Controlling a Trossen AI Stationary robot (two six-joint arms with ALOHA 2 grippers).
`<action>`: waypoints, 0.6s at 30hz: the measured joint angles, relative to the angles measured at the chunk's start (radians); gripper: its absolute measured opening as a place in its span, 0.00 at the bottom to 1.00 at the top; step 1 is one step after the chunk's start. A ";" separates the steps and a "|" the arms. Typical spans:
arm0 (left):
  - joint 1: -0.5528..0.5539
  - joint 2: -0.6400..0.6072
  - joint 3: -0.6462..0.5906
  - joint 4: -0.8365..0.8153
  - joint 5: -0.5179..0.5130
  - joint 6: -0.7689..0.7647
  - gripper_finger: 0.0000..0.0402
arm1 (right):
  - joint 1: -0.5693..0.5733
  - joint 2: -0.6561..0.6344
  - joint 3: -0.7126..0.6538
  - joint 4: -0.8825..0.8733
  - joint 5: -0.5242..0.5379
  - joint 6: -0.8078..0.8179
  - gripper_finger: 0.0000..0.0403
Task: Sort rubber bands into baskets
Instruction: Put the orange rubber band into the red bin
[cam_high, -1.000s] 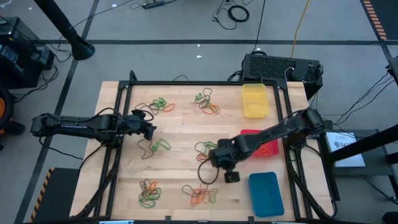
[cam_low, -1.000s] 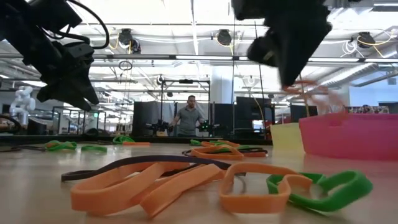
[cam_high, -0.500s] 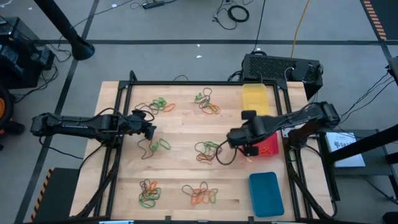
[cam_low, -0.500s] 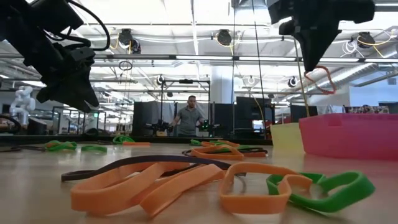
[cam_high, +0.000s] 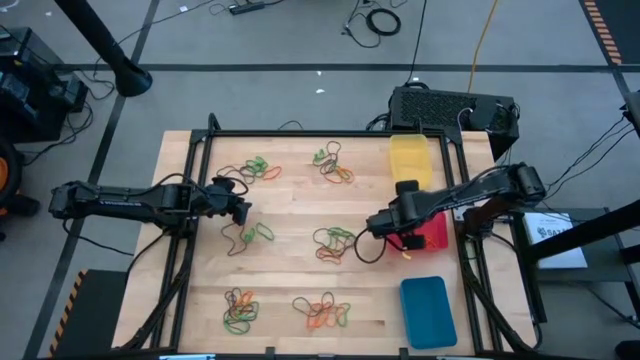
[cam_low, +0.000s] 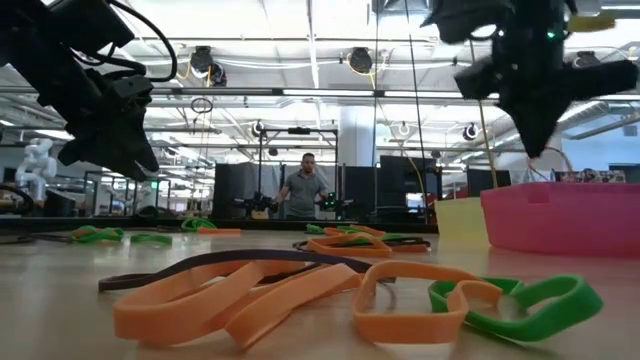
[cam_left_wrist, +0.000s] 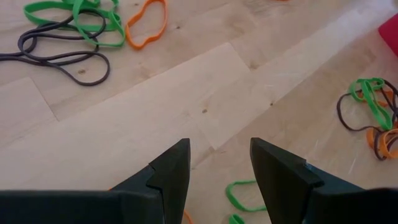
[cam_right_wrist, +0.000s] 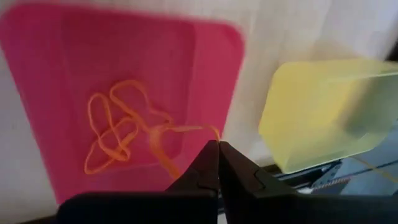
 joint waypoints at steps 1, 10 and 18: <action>0.000 0.000 0.000 0.000 0.000 0.000 0.44 | 0.000 0.000 -0.011 0.007 -0.029 0.001 0.00; 0.000 0.000 0.000 0.000 0.004 -0.001 0.44 | 0.002 0.000 -0.021 0.022 -0.082 -0.010 0.08; 0.000 0.000 0.000 0.000 0.001 -0.001 0.44 | 0.002 0.000 0.052 -0.032 -0.082 -0.032 0.19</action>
